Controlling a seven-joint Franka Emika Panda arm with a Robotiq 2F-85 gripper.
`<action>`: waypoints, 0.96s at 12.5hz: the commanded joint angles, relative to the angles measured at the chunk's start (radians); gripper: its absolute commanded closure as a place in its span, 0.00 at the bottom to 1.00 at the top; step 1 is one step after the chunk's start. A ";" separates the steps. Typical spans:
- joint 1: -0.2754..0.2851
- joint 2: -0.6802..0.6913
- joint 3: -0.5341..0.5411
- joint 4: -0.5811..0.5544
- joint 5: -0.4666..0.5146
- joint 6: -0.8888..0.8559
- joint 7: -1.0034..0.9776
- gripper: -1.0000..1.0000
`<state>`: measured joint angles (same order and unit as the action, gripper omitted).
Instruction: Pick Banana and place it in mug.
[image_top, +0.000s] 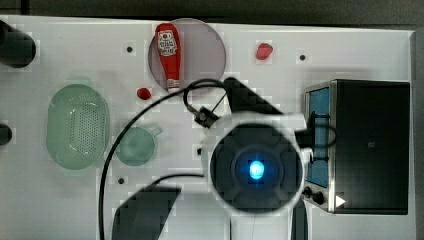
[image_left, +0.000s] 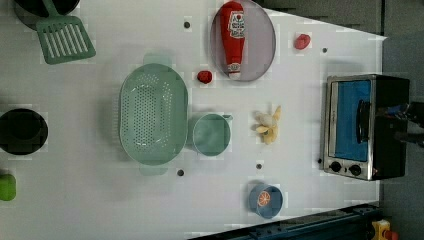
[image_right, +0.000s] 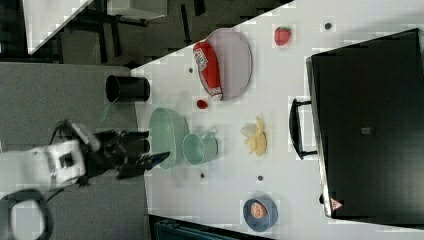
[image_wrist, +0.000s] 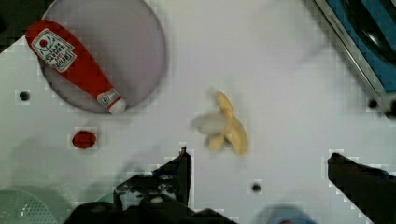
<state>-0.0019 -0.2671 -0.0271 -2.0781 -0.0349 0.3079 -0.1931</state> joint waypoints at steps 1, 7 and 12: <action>-0.022 0.139 0.012 -0.058 0.007 0.051 -0.278 0.00; -0.022 0.377 0.016 -0.109 0.007 0.267 -0.815 0.00; -0.021 0.536 0.022 -0.196 0.007 0.533 -0.919 0.00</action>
<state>-0.0165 0.2581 -0.0099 -2.2578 -0.0274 0.8438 -1.0264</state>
